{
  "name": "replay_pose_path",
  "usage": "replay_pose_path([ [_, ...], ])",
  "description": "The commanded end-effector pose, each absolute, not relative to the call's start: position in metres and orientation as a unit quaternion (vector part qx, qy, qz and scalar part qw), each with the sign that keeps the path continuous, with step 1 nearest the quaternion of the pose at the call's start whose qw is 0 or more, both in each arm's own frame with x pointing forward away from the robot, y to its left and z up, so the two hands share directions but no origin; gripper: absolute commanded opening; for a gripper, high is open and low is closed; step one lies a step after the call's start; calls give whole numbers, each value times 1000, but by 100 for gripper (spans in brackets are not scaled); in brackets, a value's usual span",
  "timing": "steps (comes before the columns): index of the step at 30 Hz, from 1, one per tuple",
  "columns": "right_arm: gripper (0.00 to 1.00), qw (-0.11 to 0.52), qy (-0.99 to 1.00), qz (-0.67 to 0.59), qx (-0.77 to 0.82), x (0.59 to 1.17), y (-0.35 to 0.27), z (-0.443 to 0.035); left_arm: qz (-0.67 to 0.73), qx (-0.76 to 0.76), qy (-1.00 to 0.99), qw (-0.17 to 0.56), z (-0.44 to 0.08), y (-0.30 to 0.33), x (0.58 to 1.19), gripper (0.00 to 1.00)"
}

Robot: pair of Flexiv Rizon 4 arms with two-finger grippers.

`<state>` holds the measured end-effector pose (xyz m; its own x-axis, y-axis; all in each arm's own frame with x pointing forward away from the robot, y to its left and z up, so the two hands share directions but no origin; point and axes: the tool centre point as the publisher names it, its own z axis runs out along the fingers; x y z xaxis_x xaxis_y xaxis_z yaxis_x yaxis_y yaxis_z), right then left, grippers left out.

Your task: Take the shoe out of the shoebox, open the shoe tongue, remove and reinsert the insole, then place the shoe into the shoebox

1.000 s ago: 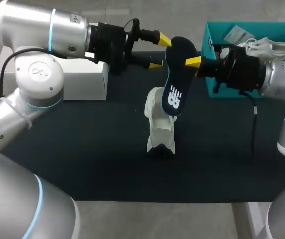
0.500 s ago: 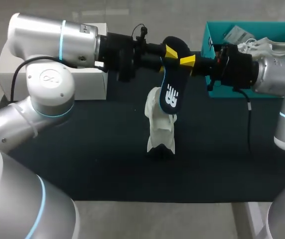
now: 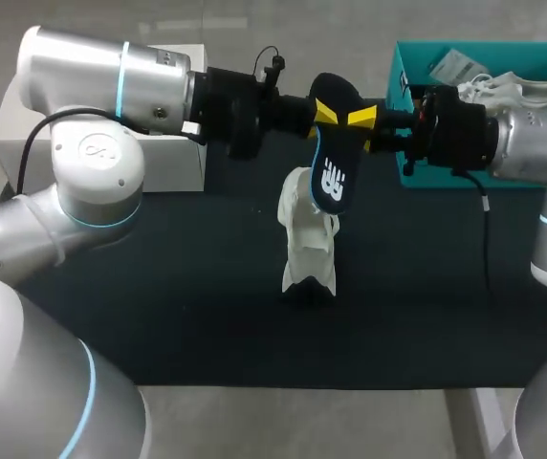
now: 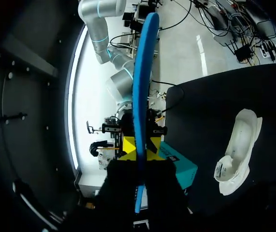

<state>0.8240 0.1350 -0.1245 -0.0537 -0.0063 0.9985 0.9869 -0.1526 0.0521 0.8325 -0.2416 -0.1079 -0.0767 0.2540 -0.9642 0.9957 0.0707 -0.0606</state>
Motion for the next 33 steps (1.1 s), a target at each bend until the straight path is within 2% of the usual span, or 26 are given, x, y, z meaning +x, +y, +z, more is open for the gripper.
replay_pose_path([
  [1, 100, 427, -476, -535, -553, 809, 116, -135, -430, 511, 608, 429, -107, -228, 821, 0],
  [5, 100, 380, -484, -509, -602, 808, 91, -151, -426, 512, 616, 421, -110, -216, 819, 0],
  [19, 100, 380, -484, -509, -602, 808, 91, -151, -410, 507, 647, 395, -113, -205, 814, 0],
  [21, 100, 394, -522, -482, -584, 801, 89, -167, -410, 503, 650, 395, -114, -204, 816, 0],
  [28, 100, 363, -600, -420, -576, 790, 23, -209, -407, 505, 655, 387, -110, -197, 812, 0],
  [33, 100, 289, -664, -388, -570, 786, -33, -216, -408, 508, 657, 380, -113, -196, 808, 0],
])
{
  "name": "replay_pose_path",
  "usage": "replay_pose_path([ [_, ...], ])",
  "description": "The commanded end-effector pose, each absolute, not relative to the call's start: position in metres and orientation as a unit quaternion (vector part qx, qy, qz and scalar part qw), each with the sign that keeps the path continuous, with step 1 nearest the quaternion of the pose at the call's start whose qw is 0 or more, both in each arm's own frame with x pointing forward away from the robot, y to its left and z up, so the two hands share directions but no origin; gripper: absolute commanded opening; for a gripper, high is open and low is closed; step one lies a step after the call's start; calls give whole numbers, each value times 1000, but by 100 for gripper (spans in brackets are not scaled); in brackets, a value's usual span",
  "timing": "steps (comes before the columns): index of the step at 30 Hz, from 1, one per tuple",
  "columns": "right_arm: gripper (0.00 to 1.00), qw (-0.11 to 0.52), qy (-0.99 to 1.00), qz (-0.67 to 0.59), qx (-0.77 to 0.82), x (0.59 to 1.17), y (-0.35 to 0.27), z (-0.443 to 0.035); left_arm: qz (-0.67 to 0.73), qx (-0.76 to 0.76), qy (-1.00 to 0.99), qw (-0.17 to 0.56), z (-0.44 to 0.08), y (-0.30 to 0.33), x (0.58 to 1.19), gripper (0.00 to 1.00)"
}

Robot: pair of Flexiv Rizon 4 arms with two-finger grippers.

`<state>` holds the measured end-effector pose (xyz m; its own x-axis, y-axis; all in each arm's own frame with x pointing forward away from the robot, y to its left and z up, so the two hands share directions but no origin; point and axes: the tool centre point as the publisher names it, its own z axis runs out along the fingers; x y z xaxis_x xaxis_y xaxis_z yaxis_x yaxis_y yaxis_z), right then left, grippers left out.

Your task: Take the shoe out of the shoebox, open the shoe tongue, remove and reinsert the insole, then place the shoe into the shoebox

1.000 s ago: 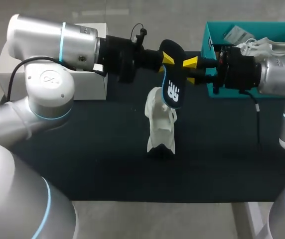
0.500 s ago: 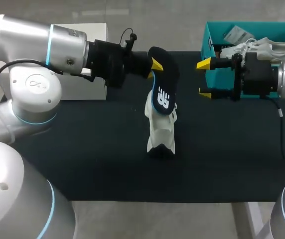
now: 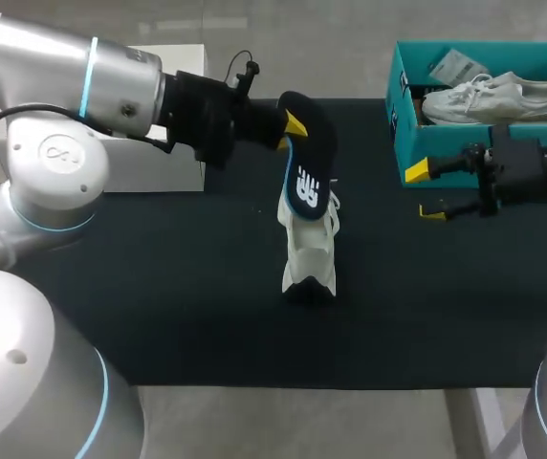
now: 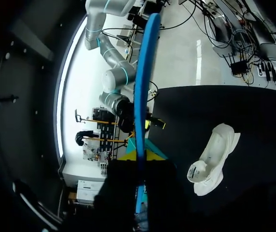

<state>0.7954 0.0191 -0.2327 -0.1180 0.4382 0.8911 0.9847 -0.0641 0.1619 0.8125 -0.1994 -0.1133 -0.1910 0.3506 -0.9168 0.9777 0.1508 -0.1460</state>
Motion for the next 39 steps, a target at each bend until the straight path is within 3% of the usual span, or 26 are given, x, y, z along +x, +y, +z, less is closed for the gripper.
replay_pose_path([
  [1, 100, 272, -676, -382, -569, 786, -43, -218, -408, 509, 657, 378, -114, -196, 807, 0],
  [5, 100, 214, -648, -376, -626, 787, -82, -224, -411, 512, 656, 371, -114, -199, 802, 0],
  [10, 100, 186, -623, -379, -659, 783, -104, -207, -416, 514, 653, 371, -111, -202, 800, 0],
  [39, 100, 186, -620, -361, -672, 774, -121, -197, -420, 508, 653, 373, -115, -206, 795, 0],
])
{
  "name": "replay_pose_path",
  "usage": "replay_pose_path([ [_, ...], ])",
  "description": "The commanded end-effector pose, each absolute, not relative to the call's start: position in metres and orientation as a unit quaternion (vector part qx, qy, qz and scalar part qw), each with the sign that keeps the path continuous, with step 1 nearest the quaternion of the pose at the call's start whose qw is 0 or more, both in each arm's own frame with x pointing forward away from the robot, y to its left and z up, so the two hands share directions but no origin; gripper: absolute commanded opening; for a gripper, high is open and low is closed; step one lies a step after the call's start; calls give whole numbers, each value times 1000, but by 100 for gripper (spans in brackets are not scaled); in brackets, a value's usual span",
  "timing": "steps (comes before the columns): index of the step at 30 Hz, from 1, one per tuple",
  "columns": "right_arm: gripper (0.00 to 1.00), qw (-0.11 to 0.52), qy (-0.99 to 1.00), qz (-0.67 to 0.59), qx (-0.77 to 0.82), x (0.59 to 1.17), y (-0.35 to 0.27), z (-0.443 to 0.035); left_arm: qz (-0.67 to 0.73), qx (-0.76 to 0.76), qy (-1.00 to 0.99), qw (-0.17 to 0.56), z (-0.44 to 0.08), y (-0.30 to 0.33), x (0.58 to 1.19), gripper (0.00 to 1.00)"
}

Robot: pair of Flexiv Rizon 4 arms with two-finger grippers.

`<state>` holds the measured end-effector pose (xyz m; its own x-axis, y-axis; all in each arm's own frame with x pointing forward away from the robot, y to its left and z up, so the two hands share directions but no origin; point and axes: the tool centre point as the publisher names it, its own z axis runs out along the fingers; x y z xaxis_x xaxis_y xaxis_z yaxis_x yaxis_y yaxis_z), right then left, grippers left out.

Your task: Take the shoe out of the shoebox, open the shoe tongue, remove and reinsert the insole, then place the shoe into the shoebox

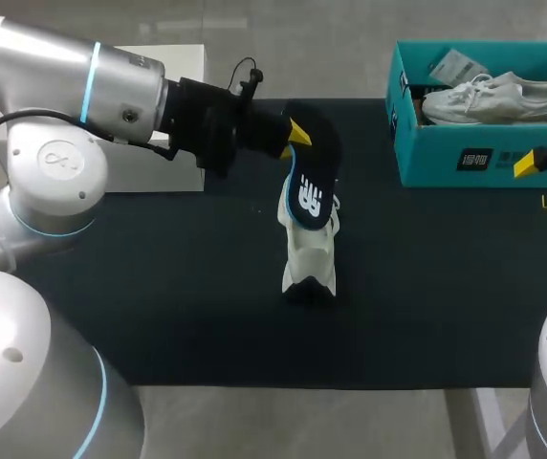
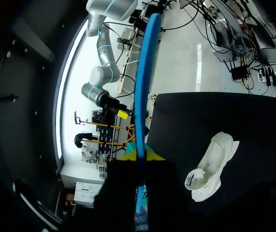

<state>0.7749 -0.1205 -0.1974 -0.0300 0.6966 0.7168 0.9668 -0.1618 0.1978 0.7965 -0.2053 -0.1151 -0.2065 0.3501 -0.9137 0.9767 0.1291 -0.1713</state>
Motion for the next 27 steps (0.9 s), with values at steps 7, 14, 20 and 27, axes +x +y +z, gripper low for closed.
replay_pose_path([
  [7, 100, 186, -620, -361, -672, 774, -121, -197, -420, 508, 653, 373, -115, -206, 795, 0],
  [14, 100, 186, -620, -361, -672, 774, -121, -197, -420, 508, 653, 373, -115, -206, 795, 0],
  [20, 100, 186, -620, -361, -672, 774, -121, -197, -468, 492, 659, 322, -124, -210, 784, 0],
  [27, 100, 186, -620, -361, -672, 774, -121, -197, -517, 472, 680, 219, -147, -214, 747, 0],
])
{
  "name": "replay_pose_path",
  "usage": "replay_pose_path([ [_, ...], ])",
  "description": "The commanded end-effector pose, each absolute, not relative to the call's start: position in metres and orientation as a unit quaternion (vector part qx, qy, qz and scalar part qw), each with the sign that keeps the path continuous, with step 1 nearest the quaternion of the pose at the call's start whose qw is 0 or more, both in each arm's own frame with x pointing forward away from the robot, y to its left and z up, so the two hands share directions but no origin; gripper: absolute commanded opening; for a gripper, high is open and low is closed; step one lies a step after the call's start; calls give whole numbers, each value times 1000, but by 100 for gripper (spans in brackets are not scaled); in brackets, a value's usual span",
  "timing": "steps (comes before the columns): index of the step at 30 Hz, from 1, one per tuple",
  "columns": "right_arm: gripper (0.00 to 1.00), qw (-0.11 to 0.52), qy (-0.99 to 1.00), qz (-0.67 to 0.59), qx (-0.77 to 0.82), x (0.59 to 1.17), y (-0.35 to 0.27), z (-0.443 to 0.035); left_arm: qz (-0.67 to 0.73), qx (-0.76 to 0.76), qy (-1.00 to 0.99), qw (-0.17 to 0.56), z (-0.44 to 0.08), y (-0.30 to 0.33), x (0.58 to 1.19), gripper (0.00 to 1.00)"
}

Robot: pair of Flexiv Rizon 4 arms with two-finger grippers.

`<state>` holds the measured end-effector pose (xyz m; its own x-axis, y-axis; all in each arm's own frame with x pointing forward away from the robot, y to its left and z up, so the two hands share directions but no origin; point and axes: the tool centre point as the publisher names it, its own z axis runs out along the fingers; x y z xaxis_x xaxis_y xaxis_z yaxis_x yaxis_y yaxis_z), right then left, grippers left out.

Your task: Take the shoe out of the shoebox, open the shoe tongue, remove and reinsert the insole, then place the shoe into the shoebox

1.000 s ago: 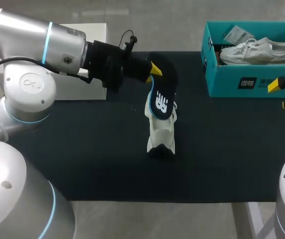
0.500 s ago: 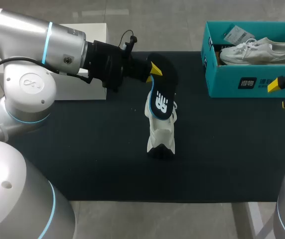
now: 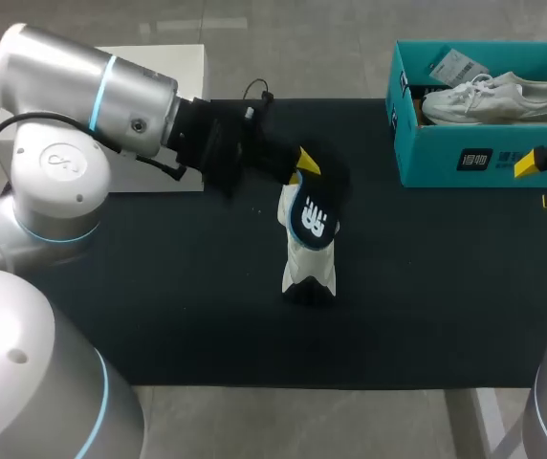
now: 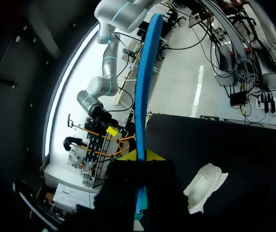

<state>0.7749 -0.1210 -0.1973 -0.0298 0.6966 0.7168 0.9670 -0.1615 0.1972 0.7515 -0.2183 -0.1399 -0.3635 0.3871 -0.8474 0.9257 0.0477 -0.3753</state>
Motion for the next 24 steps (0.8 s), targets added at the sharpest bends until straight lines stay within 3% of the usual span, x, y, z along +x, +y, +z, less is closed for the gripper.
replay_pose_path([
  [1, 100, 186, -620, -361, -672, 774, -121, -197, -532, 464, 677, 209, -149, -212, 743, 0],
  [11, 100, 186, -620, -361, -672, 774, -121, -197, -590, 456, 655, 118, -171, -215, 687, 0],
  [24, 100, 186, -620, -361, -672, 774, -121, -197, -590, 456, 655, 118, -171, -215, 687, 0],
])
